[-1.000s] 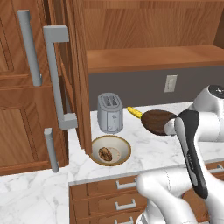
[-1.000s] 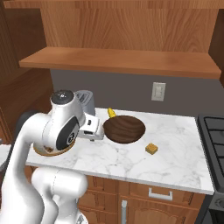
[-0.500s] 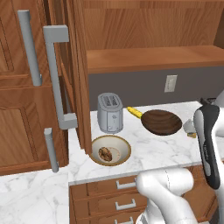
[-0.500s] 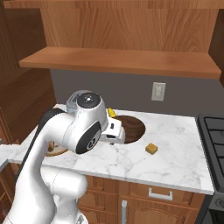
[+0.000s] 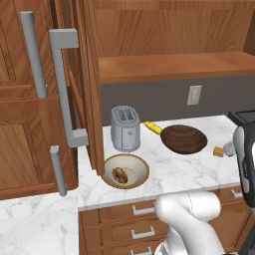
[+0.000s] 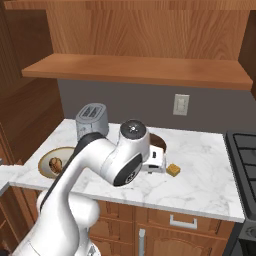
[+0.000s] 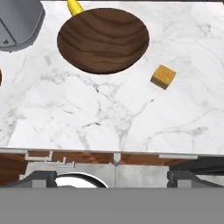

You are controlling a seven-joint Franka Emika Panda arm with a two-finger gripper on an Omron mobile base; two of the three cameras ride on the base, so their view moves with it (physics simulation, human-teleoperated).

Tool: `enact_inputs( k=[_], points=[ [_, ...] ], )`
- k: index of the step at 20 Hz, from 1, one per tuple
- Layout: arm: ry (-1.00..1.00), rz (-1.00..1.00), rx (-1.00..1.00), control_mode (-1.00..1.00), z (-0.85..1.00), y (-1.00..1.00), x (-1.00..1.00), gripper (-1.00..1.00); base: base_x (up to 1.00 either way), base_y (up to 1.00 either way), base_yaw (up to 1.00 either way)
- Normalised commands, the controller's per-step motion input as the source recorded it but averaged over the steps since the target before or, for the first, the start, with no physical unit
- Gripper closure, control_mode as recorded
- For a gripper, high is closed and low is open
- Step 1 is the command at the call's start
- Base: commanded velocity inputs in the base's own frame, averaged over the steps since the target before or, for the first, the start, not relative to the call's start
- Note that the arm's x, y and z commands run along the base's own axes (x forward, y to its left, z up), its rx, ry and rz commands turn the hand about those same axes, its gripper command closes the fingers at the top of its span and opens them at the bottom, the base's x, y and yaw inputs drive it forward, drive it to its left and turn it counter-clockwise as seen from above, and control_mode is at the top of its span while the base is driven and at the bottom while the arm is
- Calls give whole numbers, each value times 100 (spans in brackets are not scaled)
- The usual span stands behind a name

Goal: Pick both bowls and place them on the counter. Then place the bread in one bowl and place the cake in the other bowl.

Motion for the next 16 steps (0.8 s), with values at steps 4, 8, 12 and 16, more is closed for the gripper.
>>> enact_inputs(
  k=[4,8,12,16],
  points=[
    [0,0,0,-100,-20,-39,48,-100,0,0,0],
    [0,0,0,-100,-24,-26,54,-100,0,0,0],
    [1,1,0,-100,-32,-38,51,-100,0,0,0],
    [0,3,0,-100,-36,-38,46,-100,0,0,0]
  ],
)
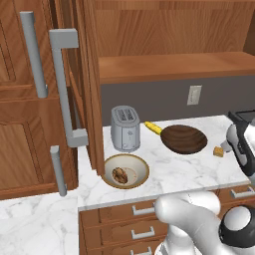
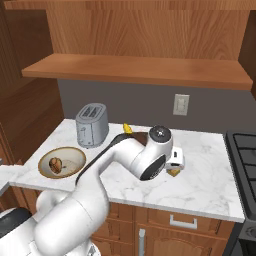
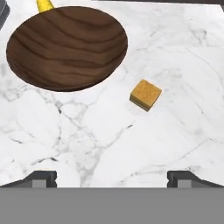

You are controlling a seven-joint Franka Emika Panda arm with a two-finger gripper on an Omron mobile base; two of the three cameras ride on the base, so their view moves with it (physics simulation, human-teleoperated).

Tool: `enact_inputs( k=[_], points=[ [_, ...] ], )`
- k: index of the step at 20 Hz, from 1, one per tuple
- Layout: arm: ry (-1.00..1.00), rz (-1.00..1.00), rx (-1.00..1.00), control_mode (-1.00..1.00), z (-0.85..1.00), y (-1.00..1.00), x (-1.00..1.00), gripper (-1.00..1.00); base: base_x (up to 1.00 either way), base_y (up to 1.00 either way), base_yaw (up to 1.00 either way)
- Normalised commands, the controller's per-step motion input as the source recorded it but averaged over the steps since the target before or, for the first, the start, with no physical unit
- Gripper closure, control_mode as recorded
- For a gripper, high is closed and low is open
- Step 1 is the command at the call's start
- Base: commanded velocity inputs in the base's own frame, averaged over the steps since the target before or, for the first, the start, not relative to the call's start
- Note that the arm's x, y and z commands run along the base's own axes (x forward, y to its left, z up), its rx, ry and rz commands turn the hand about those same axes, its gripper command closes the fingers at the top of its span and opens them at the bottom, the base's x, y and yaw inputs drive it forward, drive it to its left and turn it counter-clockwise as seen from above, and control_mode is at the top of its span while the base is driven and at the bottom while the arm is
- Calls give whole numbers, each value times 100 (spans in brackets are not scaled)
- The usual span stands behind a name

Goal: Pick both bowls and place them on the counter. Then place the bread in one bowl and place the cake in the other bowl.

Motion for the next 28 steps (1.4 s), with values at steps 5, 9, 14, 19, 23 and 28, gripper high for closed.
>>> enact_inputs(
  k=[5,9,14,19,23,28],
  points=[
    [0,8,0,-100,-32,-19,48,-100,0,0,0],
    [4,11,0,-100,-22,-27,43,-100,0,0,0],
    [1,13,-2,-100,-15,-26,29,-100,0,0,0],
    [0,12,-3,-100,-13,-25,19,-100,0,0,0],
    [1,9,-3,-100,-21,-13,8,-100,0,0,0],
    [4,1,-5,-100,-18,0,2,-100,0,0,0]
  ],
)
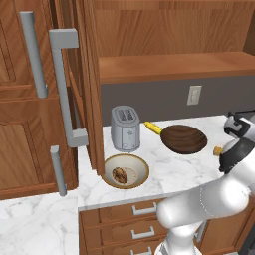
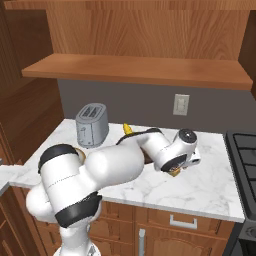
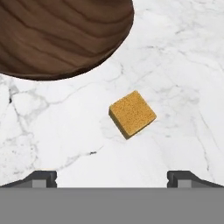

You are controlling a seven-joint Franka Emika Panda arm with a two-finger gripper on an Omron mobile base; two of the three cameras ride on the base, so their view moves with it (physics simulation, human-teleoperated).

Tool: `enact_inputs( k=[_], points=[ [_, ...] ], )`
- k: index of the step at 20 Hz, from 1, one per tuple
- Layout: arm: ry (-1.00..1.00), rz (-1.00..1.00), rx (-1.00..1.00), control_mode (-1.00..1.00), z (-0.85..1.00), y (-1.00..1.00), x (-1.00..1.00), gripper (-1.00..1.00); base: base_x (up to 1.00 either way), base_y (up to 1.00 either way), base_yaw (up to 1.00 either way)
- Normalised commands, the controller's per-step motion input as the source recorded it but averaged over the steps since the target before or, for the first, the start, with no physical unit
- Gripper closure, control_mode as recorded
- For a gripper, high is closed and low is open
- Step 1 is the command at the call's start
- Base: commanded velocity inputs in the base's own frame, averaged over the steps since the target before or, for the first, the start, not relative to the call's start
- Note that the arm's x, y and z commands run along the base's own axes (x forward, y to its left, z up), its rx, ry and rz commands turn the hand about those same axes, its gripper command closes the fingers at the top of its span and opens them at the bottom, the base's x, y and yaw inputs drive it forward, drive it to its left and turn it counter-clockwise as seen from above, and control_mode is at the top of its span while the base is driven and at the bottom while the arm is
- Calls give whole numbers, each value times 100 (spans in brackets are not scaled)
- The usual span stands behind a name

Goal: Pick both bowls and place them on the counter. Then place the bread in one bowl and place the cake in the other bowl.

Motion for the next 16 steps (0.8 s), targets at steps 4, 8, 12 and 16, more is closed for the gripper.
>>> enact_inputs(
  k=[4,8,12,16],
  points=[
    [9,0,-6,-100,-9,0,10,-100,0,0,0],
    [3,0,-4,-100,-15,0,11,-100,0,0,0],
    [1,0,0,-100,-20,0,20,-100,0,0,0],
    [2,0,0,-100,-23,0,21,-100,0,0,0]
  ],
)
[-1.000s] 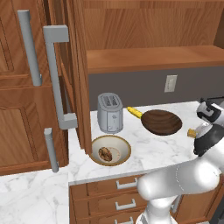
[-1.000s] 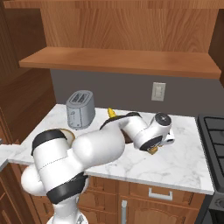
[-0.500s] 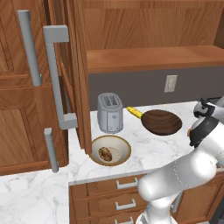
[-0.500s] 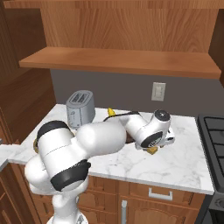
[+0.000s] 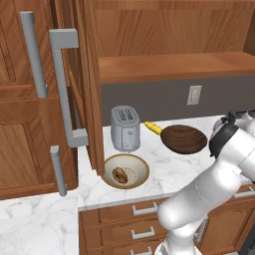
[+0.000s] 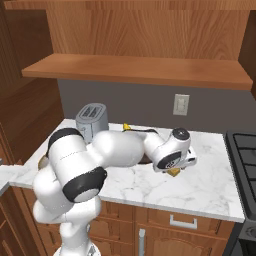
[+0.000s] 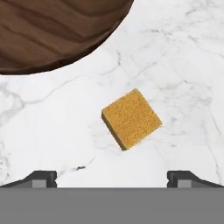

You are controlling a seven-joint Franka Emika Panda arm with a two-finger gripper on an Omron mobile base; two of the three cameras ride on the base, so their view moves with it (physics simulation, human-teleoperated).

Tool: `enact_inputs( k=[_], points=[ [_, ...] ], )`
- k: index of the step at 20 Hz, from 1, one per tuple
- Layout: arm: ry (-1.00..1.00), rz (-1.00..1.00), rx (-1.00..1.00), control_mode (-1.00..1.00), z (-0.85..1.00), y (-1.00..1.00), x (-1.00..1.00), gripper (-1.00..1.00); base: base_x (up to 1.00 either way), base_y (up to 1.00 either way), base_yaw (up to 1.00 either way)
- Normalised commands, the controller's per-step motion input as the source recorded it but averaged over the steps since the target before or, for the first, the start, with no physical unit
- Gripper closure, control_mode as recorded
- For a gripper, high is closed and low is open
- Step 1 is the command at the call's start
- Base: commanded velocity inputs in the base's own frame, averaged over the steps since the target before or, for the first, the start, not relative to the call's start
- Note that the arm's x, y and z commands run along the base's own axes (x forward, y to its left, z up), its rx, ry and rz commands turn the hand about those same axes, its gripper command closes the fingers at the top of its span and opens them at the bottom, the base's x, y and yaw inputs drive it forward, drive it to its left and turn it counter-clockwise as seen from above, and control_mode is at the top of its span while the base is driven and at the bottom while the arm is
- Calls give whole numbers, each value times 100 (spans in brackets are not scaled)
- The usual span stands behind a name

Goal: Pick both bowls and place them on the counter. Then place the bread in one bowl and place the cake in the other bowl.

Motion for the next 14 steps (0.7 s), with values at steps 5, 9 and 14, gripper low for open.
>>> enact_inputs(
  k=[5,9,14],
  points=[
    [1,0,0,-100,-4,0,30,-100,0,0,0],
    [4,0,0,-100,0,-3,29,-100,0,0,0],
    [9,0,0,-100,-11,-4,21,-100,0,0,0]
  ],
)
